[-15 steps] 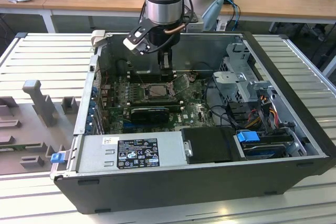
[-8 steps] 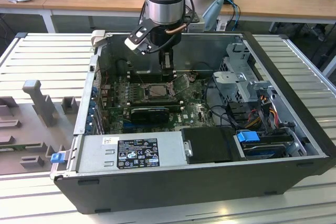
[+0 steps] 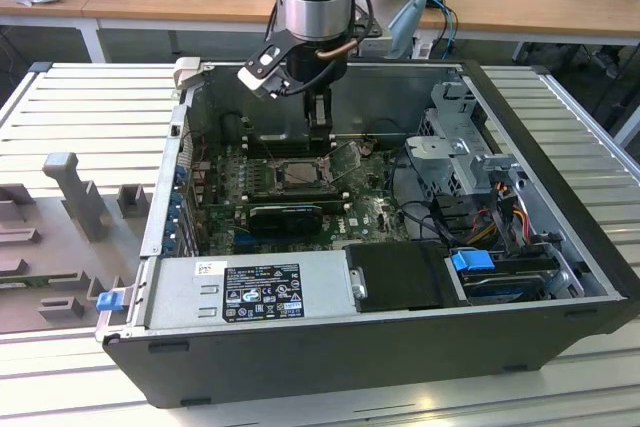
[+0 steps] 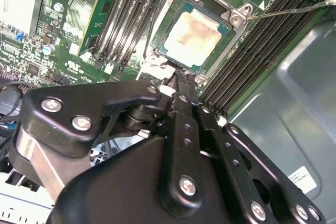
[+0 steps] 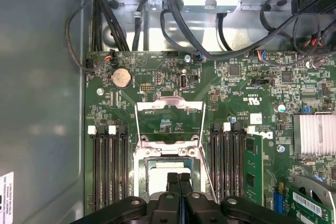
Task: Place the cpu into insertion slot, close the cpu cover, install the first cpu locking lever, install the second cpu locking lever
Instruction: 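Close the cpu cover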
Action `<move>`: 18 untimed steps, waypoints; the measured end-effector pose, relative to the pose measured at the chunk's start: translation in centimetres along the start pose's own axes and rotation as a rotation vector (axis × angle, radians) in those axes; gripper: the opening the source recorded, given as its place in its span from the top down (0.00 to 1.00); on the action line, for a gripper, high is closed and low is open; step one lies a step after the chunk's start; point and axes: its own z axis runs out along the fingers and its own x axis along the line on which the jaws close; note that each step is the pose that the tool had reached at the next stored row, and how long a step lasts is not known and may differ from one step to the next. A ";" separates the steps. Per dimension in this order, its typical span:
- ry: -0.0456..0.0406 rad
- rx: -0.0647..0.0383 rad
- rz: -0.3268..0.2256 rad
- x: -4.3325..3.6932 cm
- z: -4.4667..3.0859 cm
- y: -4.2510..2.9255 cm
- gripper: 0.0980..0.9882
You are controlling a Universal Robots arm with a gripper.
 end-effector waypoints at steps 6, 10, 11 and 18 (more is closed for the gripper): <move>-0.0001 0.000 0.000 0.00 0.02 0.35 0.99; 0.0000 0.000 0.000 0.01 0.04 0.72 0.99; -0.0001 0.000 0.000 0.02 0.06 0.90 0.99; -0.0001 0.000 0.000 0.03 0.09 1.49 0.99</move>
